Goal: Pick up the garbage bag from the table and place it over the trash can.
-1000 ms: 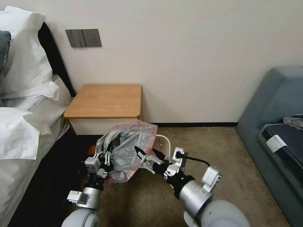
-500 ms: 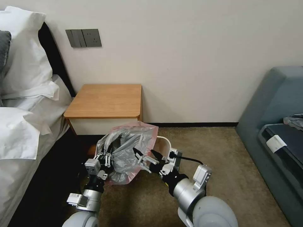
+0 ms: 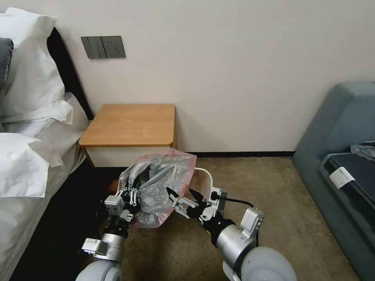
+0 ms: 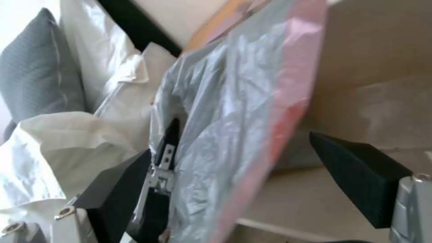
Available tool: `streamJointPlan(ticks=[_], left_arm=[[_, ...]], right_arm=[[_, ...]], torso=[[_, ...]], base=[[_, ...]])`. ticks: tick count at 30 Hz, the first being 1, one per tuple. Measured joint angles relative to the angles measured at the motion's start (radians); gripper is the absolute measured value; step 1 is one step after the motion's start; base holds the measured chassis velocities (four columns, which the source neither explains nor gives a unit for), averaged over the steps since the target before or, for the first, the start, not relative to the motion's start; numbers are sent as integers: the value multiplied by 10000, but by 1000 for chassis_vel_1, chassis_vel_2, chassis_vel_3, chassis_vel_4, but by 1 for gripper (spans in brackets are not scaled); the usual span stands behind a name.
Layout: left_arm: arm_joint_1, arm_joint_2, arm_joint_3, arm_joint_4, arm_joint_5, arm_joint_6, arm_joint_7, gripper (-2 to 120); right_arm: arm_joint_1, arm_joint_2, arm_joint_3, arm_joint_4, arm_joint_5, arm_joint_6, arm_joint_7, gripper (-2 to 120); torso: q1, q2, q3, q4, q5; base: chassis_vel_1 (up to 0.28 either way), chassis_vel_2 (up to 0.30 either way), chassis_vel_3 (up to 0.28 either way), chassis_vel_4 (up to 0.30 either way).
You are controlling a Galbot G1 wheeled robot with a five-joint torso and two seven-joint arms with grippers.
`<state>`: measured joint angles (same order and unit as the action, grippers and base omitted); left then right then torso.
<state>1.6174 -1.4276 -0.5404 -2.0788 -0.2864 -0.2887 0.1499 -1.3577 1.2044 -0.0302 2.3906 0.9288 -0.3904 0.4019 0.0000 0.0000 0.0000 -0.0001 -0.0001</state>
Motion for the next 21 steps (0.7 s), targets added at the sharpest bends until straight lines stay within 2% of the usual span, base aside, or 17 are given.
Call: streamJointPlan(ticks=[11, 13, 16, 17, 20, 21], left_arm=[[-3, -27, 8, -75, 30, 41, 17, 7], [-3, -34, 15, -75, 36, 42, 17, 7], [-9, -58, 29, -64, 44, 46, 19, 7], [-9, -58, 29, -64, 44, 46, 19, 7], [-7, -64, 28, -64, 54, 49, 21, 7], [-7, -64, 28, -64, 54, 49, 21, 7]], right_arm=[[498, 680, -578, -686, -121, 36, -125, 92], [482, 695, -584, -698, -173, 43, -140, 88], [443, 702, -580, -780, -381, 150, -217, 73], [443, 702, -580, -780, -381, 150, -217, 73], [419, 760, -604, -823, -544, 200, -289, 59], [419, 760, -604, -823, -544, 200, -289, 59]], torso=[[0, 0, 0, 0, -1], [0, 0, 0, 0, -1], [0, 0, 0, 0, -1], [0, 0, 0, 0, -1], [0, 0, 0, 0, -1], [0, 0, 0, 0, -1]], base=[[0, 0, 0, 0], [0, 0, 0, 0], [0, 0, 0, 0], [0, 0, 0, 0], [0, 0, 0, 0], [0, 0, 0, 0]])
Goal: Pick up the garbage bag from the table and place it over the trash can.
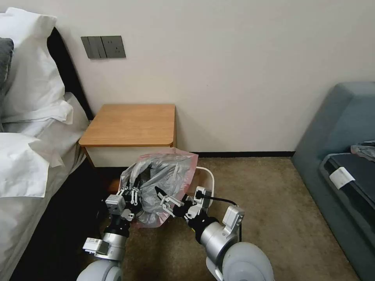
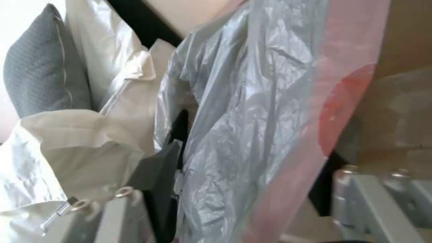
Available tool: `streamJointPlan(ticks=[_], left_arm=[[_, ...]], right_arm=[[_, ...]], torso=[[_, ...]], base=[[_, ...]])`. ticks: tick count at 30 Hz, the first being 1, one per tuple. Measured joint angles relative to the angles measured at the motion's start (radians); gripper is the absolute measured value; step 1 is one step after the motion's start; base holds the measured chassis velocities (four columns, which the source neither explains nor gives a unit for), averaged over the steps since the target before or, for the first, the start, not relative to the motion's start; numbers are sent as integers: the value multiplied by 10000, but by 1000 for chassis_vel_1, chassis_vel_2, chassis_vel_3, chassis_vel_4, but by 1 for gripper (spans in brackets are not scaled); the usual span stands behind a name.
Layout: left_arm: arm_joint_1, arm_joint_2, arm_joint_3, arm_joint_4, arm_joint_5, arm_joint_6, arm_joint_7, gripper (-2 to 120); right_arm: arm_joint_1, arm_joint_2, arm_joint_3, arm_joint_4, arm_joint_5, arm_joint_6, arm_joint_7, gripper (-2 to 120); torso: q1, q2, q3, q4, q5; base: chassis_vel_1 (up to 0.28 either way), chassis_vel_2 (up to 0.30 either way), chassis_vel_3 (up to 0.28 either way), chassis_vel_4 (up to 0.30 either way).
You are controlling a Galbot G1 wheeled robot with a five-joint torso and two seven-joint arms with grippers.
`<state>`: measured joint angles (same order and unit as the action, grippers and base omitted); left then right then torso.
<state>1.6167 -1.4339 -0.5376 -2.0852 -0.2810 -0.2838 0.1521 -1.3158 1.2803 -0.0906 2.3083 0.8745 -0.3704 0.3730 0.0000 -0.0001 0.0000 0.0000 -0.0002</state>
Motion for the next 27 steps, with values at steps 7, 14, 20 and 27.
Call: streamJointPlan(ticks=[7, 14, 20, 27], left_arm=[[41, 7, -17, -24, 5, 0, 51, 7], [41, 6, -17, -31, 7, 27, 61, 7], [10, -30, -18, -32, 65, 46, 56, 7], [50, -181, -12, -247, 354, 310, -262, 7]], right_arm=[[-8, 189, -116, -179, -298, 84, -98, 30], [-77, 264, -149, -200, -587, 148, -125, 7], [-182, 385, -360, -127, -1174, 280, 246, 0], [-482, 777, -784, -176, -3342, 892, 941, 0]], torso=[[0, 0, 0, 0, 0], [0, 0, 0, 0, 1], [0, 0, 0, 0, 1], [0, 0, 0, 0, 1]], base=[[0, 0, 0, 0], [0, 0, 0, 0], [0, 0, 0, 0], [0, 0, 0, 0]])
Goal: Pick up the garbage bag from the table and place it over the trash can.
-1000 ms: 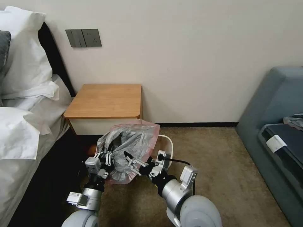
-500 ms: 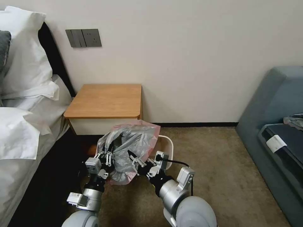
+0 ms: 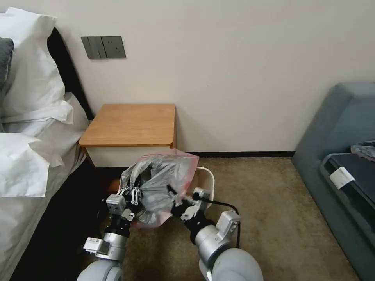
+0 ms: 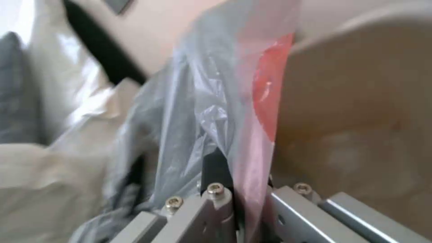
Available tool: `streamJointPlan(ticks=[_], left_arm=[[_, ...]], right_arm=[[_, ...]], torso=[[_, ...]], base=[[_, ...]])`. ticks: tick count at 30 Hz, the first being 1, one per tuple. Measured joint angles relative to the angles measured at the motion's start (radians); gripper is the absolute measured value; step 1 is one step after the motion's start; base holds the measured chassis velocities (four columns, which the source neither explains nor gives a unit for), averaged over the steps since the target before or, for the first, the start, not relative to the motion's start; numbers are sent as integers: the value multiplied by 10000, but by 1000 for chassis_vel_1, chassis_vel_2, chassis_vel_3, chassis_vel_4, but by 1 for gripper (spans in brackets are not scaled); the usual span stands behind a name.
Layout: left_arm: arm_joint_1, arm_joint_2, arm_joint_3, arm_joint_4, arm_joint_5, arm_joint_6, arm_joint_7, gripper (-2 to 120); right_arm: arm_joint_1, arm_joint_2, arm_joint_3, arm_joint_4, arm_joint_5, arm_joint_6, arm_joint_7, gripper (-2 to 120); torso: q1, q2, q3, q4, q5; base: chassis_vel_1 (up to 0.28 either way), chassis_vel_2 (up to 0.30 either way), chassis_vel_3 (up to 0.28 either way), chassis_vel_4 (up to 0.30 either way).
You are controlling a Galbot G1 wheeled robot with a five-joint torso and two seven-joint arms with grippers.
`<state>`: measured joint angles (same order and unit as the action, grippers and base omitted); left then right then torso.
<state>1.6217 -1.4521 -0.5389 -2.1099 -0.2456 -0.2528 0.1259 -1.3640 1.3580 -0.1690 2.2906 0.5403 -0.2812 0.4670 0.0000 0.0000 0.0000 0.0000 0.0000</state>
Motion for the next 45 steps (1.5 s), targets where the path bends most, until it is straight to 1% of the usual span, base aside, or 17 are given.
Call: streamJointPlan(ticks=[1, 2, 8, 10, 11, 14, 15, 17, 18, 21, 32, 39, 44, 45], left_arm=[[7, -41, -2, -38, 102, 98, -144, 7], [9, -73, -9, -42, 142, 163, -261, 7], [6, -120, -17, -23, 214, 295, -489, 7], [-5, -135, -37, 4, 252, 399, -647, 7], [-5, -135, -37, 4, 252, 399, -647, 7], [-8, -134, -78, 22, 293, 601, -899, 7], [-8, -134, -78, 22, 293, 601, -899, 7], [-13, -148, -78, 12, 367, 831, -1100, 7], [-13, -148, -78, 12, 367, 831, -1100, 7], [-40, -217, -49, -50, 433, 1200, -1417, 7], [25, -243, -11, -319, 396, 1574, -1619, 7], [29, -207, -18, -499, -31, 2045, -1939, 7], [32, -234, 14, -527, -88, 2119, -1981, 7], [34, -233, 16, -541, -102, 2141, -1994, 7]], right_arm=[[-191, 81, 6, -40, -820, 67, 122, 0], [-364, 116, 13, -61, -1365, 107, 167, 0], [-716, 137, 97, -106, -2051, 157, 94, 0], [-860, 3, 152, -52, -2186, 156, 30, 0], [-860, 3, 152, -52, -2186, 156, 30, 0], [-1128, -414, 146, 251, -2239, 136, -140, 0], [-1128, -414, 146, 251, -2239, 136, -140, 0], [-1326, -753, 145, 484, -2243, 121, -250, 0], [-1326, -753, 145, 484, -2243, 121, -250, 0], [-1605, -1262, 151, 762, -2246, 103, -417, 0], [-1752, -1737, 791, 856, -2154, 95, -583, 0], [-2044, -2186, 1578, 969, -2539, 195, -867, 0], [-2144, -2287, 1710, 976, -2722, 195, -1070, 0], [-2195, -2336, 1757, 964, -2814, 191, -1296, -2]], torso=[[0, 0, 0, 0, -1], [0, 0, 0, 0, -1], [0, 0, 0, 0, 0], [0, 0, 0, 0, 1], [0, 0, 0, 0, 1], [0, 0, 0, 1, 1], [0, 0, 0, 1, 1], [0, 0, 0, -1, 2], [0, 0, 0, -1, 2], [0, 0, -1, 0, 2], [0, 0, 0, 0, 4], [0, 0, 1, 0, 2], [0, 0, 1, 0, 1], [0, 0, 1, 0, 2]], base=[[0, 0, 0, 0], [0, 0, 0, 0], [0, 0, 0, 0], [0, 0, 0, 0], [0, 0, 0, 0], [0, 0, 0, 0], [0, 0, 0, 0], [0, 0, 0, 0], [0, 0, 0, 0], [0, 0, 0, 0], [0, 0, 0, 0], [0, 0, 0, 0], [0, 0, 0, 0], [0, 0, 0, 0]])
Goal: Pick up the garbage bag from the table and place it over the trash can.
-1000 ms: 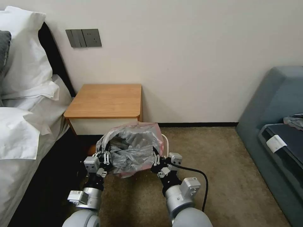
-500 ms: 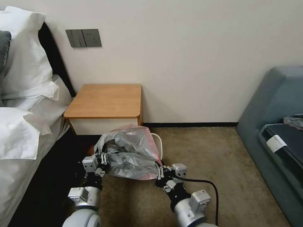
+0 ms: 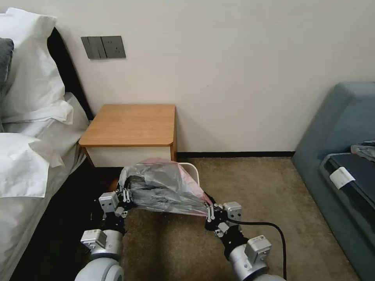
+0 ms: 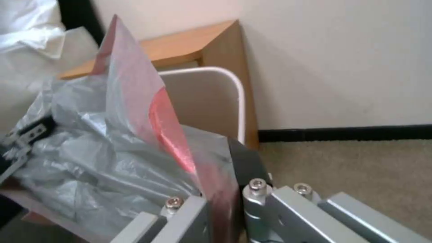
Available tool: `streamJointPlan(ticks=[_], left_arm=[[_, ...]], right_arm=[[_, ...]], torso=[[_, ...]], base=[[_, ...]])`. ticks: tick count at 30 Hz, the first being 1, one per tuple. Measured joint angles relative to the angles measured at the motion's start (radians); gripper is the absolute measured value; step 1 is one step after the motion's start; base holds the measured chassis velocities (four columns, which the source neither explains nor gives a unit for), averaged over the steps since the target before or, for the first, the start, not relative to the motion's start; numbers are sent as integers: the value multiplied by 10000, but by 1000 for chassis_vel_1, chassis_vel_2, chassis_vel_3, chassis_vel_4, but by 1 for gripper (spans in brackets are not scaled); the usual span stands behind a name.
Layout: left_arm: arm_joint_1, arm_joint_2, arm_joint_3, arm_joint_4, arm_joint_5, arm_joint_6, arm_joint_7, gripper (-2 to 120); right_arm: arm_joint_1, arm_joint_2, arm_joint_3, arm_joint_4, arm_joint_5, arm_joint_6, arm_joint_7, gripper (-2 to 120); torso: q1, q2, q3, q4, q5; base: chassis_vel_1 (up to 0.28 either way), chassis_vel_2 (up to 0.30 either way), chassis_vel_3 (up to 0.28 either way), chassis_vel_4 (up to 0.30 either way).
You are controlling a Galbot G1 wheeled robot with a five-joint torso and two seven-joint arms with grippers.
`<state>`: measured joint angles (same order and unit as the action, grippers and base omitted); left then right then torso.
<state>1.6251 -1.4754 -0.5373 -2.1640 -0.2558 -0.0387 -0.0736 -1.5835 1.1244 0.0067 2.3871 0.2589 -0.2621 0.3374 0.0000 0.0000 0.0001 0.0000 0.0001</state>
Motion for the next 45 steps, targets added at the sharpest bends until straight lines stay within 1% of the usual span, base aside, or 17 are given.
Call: streamJointPlan(ticks=[2, 4, 5, 8, 9, 12, 13, 16, 17, 20, 21, 23, 25, 28, 36, 43, 45], left_arm=[[1, 8, 0, -8, -5, 14, -12, 7], [1, 35, -11, -19, -49, 38, -30, 7], [1, 35, -11, -19, -49, 38, -30, 7], [0, 76, -48, -107, -259, 101, -48, 7], [0, 76, -48, -107, -259, 101, -48, 7], [1, 129, -125, -227, -577, 232, -102, 7], [1, 129, -125, -227, -577, 232, -102, 7], [-4, 163, -182, -384, -1109, 488, -232, 7], [-4, 163, -182, -384, -1109, 488, -232, 7], [2, 175, -194, -565, -1633, 907, -409, 7], [2, 175, -194, -565, -1633, 907, -409, 7], [27, 178, -200, -653, -1928, 1200, -528, 7], [36, 179, -203, -675, -1995, 1276, -560, 7], [95, 205, -217, -736, -2153, 1612, -687, 7], [67, 206, -228, -468, -1689, 2029, -1095, 7], [-46, 356, -187, -213, -1282, 2031, -1081, 7], [-127, 436, -150, -110, -1163, 1848, -820, 7]], right_arm=[[-59, -74, 30, -16, -54, -1, -295, 0], [-175, -287, 82, -31, -93, 0, -874, 10], [-175, -287, 82, -31, -93, 0, -874, 10], [-319, -645, 301, 11, -185, -112, -1580, 25], [-319, -645, 301, 11, -185, -112, -1580, 25], [-399, -928, 587, 68, -277, -142, -1731, 38], [-399, -928, 587, 68, -277, -142, -1731, 38], [-488, -1035, 864, 109, -329, -142, -1754, 53], [-488, -1035, 864, 109, -329, -142, -1754, 53], [-586, -1034, 1248, 8, -342, -122, -1783, 68], [-586, -1034, 1248, 8, -342, -122, -1783, 68], [-596, -991, 1474, -86, -337, -77, -1779, 78], [-598, -984, 1538, -122, -337, -46, -1772, 82], [-643, -947, 1771, -203, -318, 65, -1644, 96], [-1016, -860, 1858, 107, -581, 382, -1607, 100], [-1465, -1184, 1869, 650, 1195, 598, -2968, 100], [-1137, -1359, 1867, 617, 2141, 782, -3758, 100]], torso=[[0, 0, 0, 0, 0], [0, 0, 0, 0, 0], [0, 0, 0, 0, 0], [1, 0, 0, 0, 1], [1, 0, 0, 0, 1], [1, 0, 0, 0, 1], [1, 0, 0, 0, 1], [1, 0, 0, 0, 1], [1, 0, 0, 0, 1], [1, 0, 0, -1, 0], [1, 0, 0, -1, 0], [1, 0, 0, 0, 0], [1, 0, 0, 0, 0], [1, 0, 0, 0, -1], [1, 0, -1, 1, -3], [0, 0, -1, 0, -3], [0, 0, -1, -1, -3]], base=[[0, 0, 0, 0], [0, 0, 0, 0], [0, 0, 0, 0], [0, 0, 0, 0], [0, 0, 0, 0], [0, 0, 0, 0], [0, 0, 0, 0], [0, 0, 0, 0], [0, 0, 0, 0], [0, 0, 0, 0], [0, 0, 0, 0], [0, 0, 0, 0], [0, 0, 0, 0], [0, 0, 0, 0], [0, 0, 0, 0], [0, 0, 0, 0], [0, 0, 0, 0]])
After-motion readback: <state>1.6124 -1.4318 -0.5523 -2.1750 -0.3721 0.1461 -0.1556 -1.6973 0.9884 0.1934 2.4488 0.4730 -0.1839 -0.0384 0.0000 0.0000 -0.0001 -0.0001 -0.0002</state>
